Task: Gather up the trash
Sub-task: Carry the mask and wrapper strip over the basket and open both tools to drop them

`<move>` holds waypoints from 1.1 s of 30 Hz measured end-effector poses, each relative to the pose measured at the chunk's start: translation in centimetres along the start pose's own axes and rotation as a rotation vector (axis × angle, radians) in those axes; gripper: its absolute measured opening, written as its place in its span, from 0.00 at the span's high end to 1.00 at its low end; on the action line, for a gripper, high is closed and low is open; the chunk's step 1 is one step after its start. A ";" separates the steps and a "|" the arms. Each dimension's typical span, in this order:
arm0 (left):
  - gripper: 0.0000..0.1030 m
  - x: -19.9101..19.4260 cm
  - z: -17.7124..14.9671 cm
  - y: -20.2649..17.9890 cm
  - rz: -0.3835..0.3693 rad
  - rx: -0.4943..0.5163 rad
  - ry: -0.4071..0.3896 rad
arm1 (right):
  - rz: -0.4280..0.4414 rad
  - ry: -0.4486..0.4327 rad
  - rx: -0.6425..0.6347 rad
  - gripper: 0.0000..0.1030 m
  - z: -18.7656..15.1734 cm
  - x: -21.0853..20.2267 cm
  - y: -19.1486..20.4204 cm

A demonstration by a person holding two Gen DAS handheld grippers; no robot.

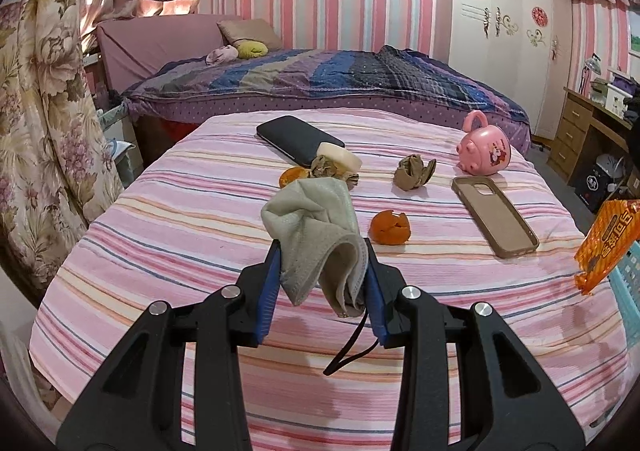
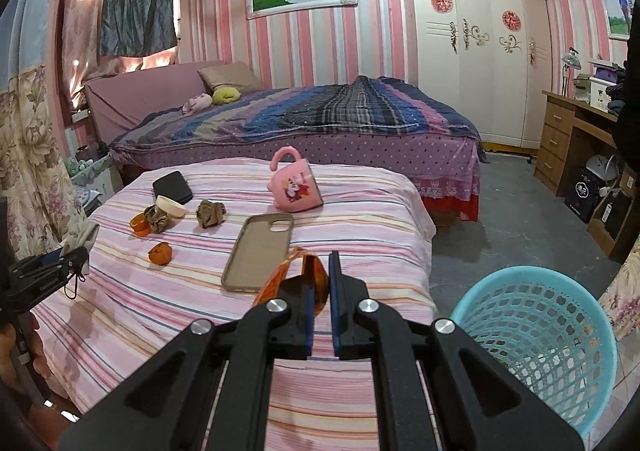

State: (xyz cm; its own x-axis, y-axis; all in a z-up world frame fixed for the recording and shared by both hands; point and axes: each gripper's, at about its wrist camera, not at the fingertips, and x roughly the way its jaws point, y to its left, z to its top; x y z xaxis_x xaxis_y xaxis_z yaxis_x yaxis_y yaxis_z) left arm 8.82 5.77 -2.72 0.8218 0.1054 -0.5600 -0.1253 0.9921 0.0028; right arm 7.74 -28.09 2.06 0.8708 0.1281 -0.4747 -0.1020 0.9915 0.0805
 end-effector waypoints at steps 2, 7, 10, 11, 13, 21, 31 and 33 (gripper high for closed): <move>0.64 -0.1 0.0 -0.5 -0.006 0.011 -0.002 | -0.005 -0.002 0.000 0.94 0.0 -0.1 -0.4; 0.64 -0.8 0.3 -2.3 -0.030 0.040 -0.023 | -0.030 -0.010 0.020 0.94 -0.1 -0.6 -2.6; 0.64 -1.1 0.5 -4.0 -0.042 0.066 -0.037 | -0.046 -0.017 0.055 0.94 -0.2 -1.1 -4.4; 0.64 -1.2 0.6 -4.5 -0.047 0.075 -0.039 | -0.051 -0.020 0.063 0.94 -0.2 -1.2 -4.9; 0.64 -1.4 1.0 -6.0 -0.064 0.093 -0.050 | -0.066 -0.031 0.087 0.94 -0.2 -1.7 -6.2; 0.64 -1.1 1.5 -12.5 -0.167 0.135 -0.053 | -0.158 -0.050 0.136 0.94 -0.4 -3.0 -11.4; 0.62 0.0 0.9 -22.4 -0.316 0.180 -0.029 | -0.284 -0.005 0.168 0.94 -2.3 -4.0 -18.3; 0.62 -0.1 0.4 -24.0 -0.344 0.188 -0.029 | -0.303 0.010 0.183 0.94 -2.8 -4.0 -19.7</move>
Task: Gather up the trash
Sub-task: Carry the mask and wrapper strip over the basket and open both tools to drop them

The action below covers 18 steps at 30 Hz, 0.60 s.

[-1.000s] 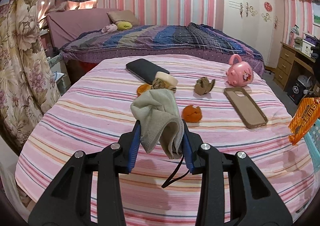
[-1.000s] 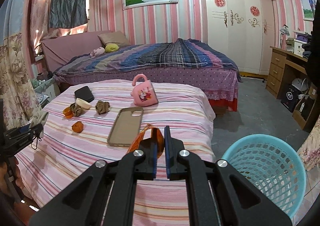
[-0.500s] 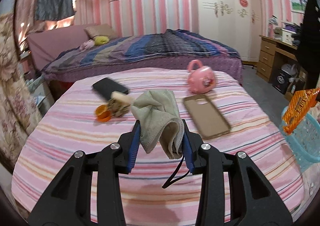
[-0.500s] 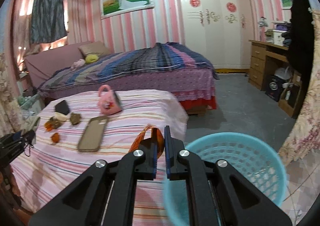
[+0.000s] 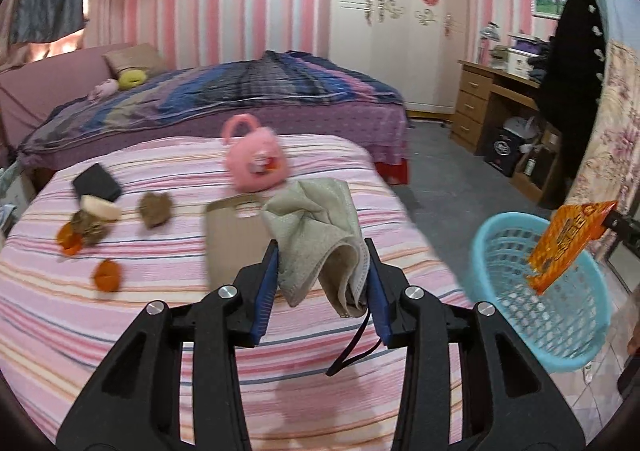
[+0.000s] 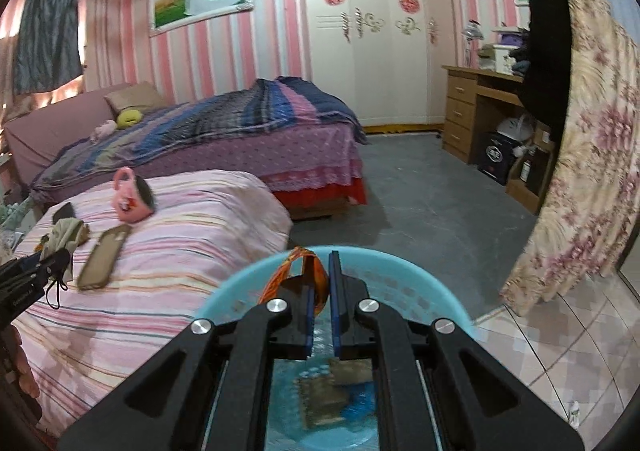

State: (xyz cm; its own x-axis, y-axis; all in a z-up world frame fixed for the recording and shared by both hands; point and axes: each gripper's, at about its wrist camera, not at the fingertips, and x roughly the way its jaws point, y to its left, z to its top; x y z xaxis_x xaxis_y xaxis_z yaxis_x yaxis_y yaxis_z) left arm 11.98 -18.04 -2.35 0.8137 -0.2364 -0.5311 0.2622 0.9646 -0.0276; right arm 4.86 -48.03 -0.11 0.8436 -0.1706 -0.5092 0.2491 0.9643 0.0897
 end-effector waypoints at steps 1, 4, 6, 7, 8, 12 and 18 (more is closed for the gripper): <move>0.62 0.2 0.0 -0.9 -0.015 0.006 0.002 | -0.012 0.011 0.005 0.94 -0.2 0.3 -0.7; 0.62 1.2 -0.2 -3.6 -0.050 0.031 0.014 | -0.045 0.035 0.015 0.94 -0.5 1.0 -2.3; 0.62 1.7 -0.3 -5.6 -0.078 0.055 0.020 | -0.054 0.041 0.024 0.94 -0.6 1.0 -2.9; 0.62 2.0 -0.3 -6.4 -0.086 0.064 0.022 | -0.070 0.045 0.028 0.94 -0.7 1.1 -3.5; 0.62 2.1 -0.4 -7.2 -0.096 0.074 0.024 | -0.079 0.047 0.025 0.94 -0.7 1.2 -3.6; 0.62 2.8 -0.4 -10.2 -0.144 0.104 0.038 | -0.112 0.067 0.023 0.94 -1.1 1.8 -4.2; 0.60 4.1 -0.4 -14.0 -0.214 0.141 0.076 | -0.125 0.070 0.033 0.94 -1.0 2.1 -4.8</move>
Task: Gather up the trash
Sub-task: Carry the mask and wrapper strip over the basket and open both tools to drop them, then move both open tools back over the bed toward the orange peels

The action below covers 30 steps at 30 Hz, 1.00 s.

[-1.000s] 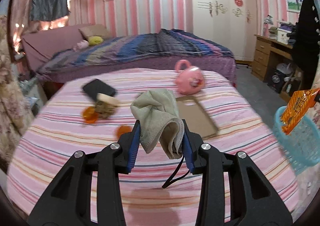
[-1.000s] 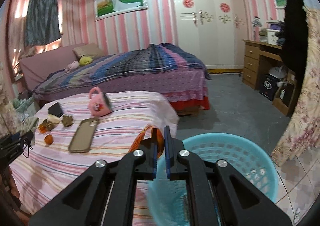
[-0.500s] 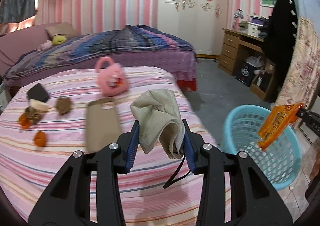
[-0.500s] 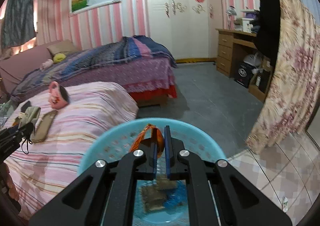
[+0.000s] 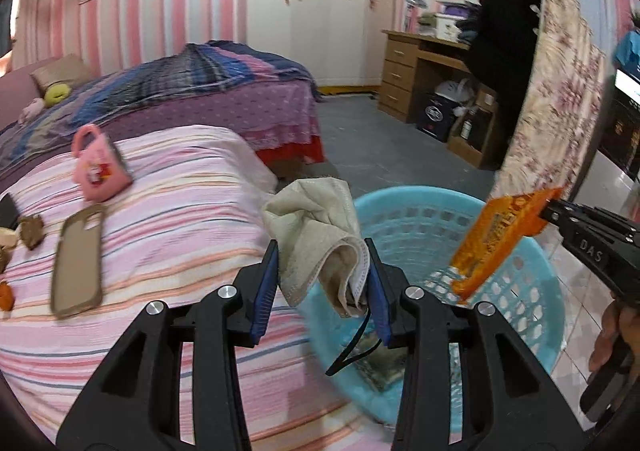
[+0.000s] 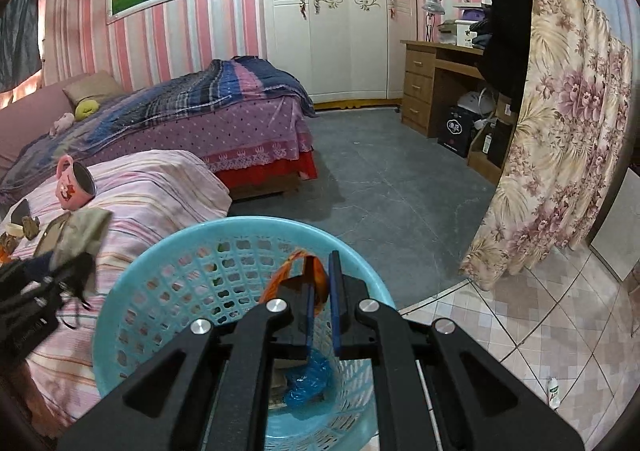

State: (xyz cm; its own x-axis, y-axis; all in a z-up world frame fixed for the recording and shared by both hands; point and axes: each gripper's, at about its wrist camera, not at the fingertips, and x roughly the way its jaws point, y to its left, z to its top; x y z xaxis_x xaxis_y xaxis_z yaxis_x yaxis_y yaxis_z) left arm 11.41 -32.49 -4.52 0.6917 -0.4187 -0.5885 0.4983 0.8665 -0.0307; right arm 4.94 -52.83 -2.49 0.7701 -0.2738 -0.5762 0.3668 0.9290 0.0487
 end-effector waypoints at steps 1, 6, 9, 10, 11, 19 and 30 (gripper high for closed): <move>0.59 0.1 0.0 -0.3 -0.007 0.004 0.004 | -0.001 0.003 0.000 0.94 0.0 0.1 -0.1; 0.20 0.4 -0.1 -1.5 -0.017 0.028 0.007 | -0.013 0.009 0.007 0.94 -0.1 0.0 -0.4; 0.13 0.1 -0.1 -0.6 0.011 0.023 -0.006 | -0.018 0.011 0.013 0.94 -0.2 0.1 -0.6; 0.12 0.2 -0.1 0.0 0.025 0.020 0.000 | -0.018 0.012 0.015 0.94 -0.2 0.0 -0.6; 0.10 0.2 -0.1 0.4 0.037 0.016 0.002 | -0.018 0.012 0.015 0.94 -0.2 0.1 -0.6; 0.05 -0.7 0.0 5.4 0.127 -0.061 0.000 | -0.014 0.032 0.001 0.91 -0.3 0.5 0.0; 0.05 -3.8 -0.9 10.1 0.228 -0.098 -0.020 | 0.002 0.068 -0.025 0.33 -0.7 0.6 2.7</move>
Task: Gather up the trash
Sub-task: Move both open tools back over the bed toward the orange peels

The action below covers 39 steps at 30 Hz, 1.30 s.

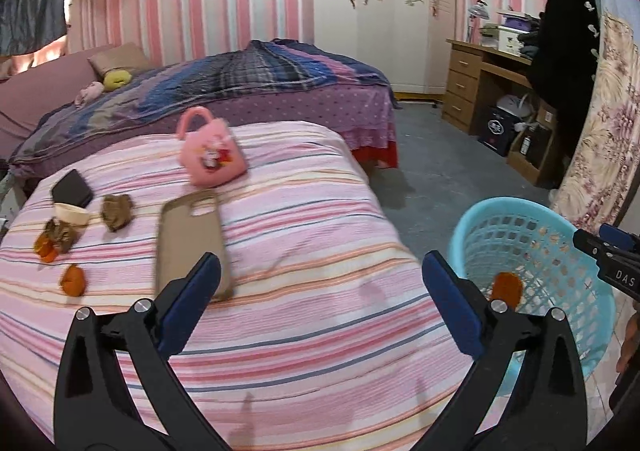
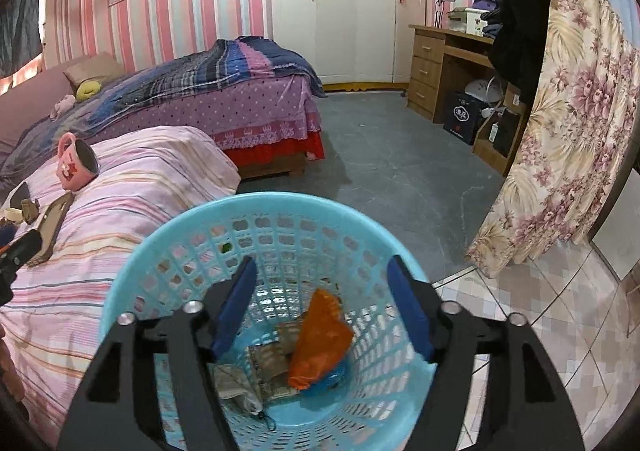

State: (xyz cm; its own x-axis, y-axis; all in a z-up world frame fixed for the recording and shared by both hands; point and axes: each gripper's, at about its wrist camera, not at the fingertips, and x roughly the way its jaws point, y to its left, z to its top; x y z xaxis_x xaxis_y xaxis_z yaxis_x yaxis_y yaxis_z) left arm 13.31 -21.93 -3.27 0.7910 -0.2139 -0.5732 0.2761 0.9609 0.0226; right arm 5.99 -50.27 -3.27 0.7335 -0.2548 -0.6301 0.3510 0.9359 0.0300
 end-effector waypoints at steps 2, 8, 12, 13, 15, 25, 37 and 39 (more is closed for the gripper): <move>0.05 -0.8 -0.1 1.1 0.016 -0.006 -0.008 | -0.005 -0.010 -0.006 0.30 0.0 -0.3 0.8; 0.05 -2.8 -0.3 5.3 0.079 -0.035 -0.030 | -0.009 -0.049 -0.024 0.18 0.0 -0.9 3.5; 0.05 -3.6 -0.5 7.9 0.109 -0.058 -0.033 | -0.002 -0.060 -0.026 0.17 0.3 -1.2 5.0; 0.05 -3.8 -0.6 8.7 0.124 -0.060 -0.035 | 0.000 -0.066 -0.028 0.17 0.4 -1.3 5.6; 0.05 -4.2 -0.7 10.1 0.153 -0.062 -0.039 | 0.002 -0.076 -0.033 0.12 0.5 -1.5 6.3; 0.05 -5.2 -0.5 17.1 0.231 -0.124 -0.062 | 0.055 -0.083 -0.098 0.08 0.9 -1.4 12.4; 0.05 -4.2 -1.5 24.9 0.288 -0.172 -0.031 | 0.093 -0.103 -0.137 0.05 0.8 -1.3 18.8; 0.05 -4.2 -1.7 25.9 0.298 -0.166 -0.030 | 0.118 -0.104 -0.137 0.05 0.8 -1.5 19.9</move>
State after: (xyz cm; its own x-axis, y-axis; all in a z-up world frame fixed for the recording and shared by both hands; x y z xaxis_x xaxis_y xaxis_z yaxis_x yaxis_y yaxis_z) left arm 16.23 4.17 -1.63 0.8398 0.0776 -0.5373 -0.0599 0.9969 0.0504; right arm 12.38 -31.45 -1.13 0.8238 -0.1584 -0.5444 0.1815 0.9833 -0.0114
